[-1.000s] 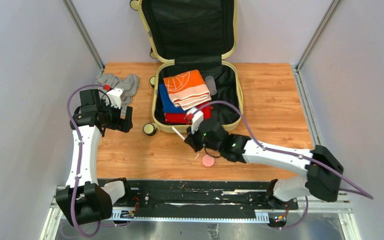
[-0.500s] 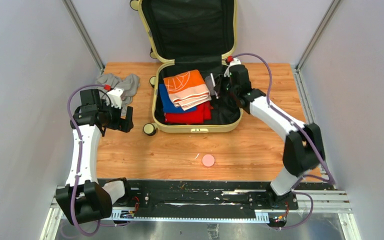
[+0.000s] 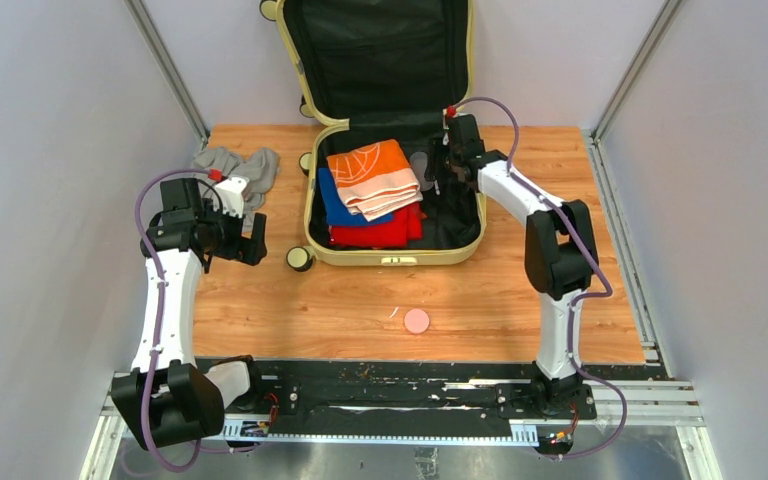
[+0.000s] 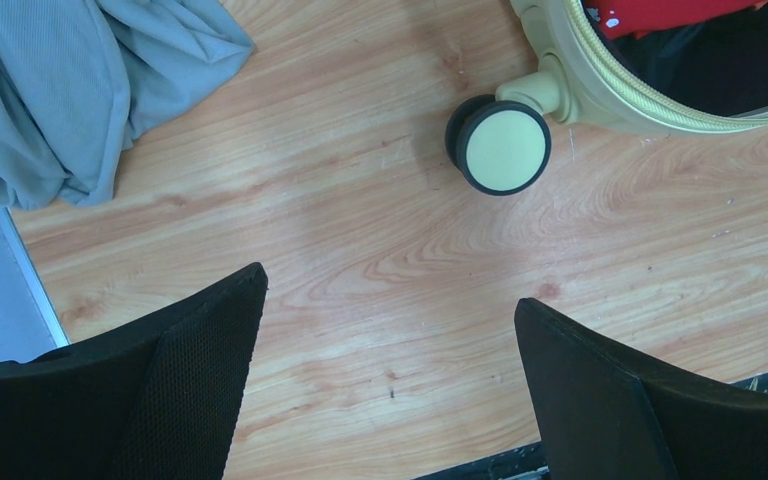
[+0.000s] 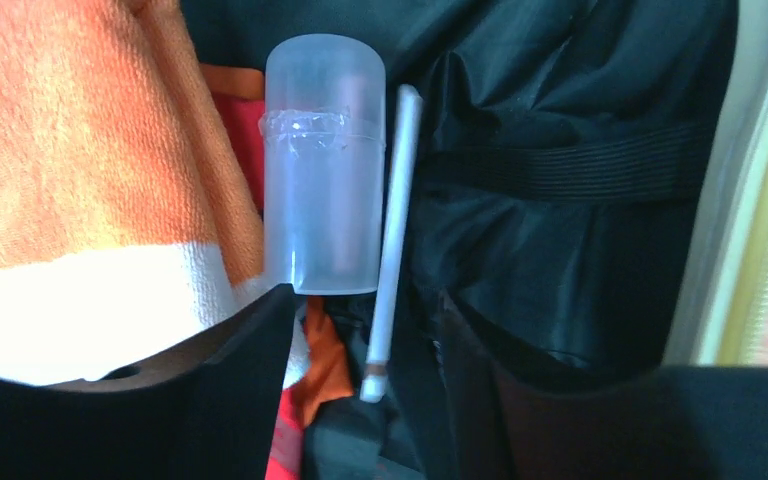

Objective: Pack the luggage
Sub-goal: Place the makeup in the luggage.

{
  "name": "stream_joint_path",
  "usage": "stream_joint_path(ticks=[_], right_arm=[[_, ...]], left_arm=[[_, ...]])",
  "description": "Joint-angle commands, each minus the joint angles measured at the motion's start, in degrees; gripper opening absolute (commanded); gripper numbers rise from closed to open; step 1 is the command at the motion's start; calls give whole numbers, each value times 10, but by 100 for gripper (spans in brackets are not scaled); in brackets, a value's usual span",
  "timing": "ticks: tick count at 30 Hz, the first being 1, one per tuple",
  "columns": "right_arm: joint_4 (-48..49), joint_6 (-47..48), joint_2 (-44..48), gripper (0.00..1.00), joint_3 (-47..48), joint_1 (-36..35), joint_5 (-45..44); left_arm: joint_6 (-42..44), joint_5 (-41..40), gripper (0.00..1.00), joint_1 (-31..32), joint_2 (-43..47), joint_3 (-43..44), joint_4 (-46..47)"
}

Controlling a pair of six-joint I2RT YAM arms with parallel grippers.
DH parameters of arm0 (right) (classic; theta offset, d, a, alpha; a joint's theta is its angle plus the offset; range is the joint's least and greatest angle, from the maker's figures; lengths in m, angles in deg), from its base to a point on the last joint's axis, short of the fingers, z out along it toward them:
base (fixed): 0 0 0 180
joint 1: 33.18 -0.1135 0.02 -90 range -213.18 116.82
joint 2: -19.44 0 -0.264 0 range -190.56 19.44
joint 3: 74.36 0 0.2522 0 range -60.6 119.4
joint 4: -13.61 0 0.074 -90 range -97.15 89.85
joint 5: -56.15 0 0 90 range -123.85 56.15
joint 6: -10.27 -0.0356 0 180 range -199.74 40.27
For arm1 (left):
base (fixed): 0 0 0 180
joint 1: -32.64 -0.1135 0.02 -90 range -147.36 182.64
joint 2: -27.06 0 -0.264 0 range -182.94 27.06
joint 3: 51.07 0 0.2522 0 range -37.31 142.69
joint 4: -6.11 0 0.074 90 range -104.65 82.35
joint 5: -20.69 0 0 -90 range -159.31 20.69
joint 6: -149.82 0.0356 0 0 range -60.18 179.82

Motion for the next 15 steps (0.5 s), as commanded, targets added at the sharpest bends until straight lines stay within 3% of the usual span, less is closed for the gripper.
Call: stream_joint_path(ticks=[1, 4, 9, 15], right_arm=[[-42, 14, 18, 66, 24, 10, -12], [-42, 11, 73, 79, -10, 9, -29], [-48, -8, 207, 85, -131, -26, -32], [-67, -18, 409, 95, -352, -199, -107]], left_arm=[[9, 2, 100, -5, -2, -3, -6], [9, 4, 100, -4, -1, -6, -6], [5, 7, 100, -4, 4, -6, -7], [4, 11, 100, -5, 17, -9, -7]])
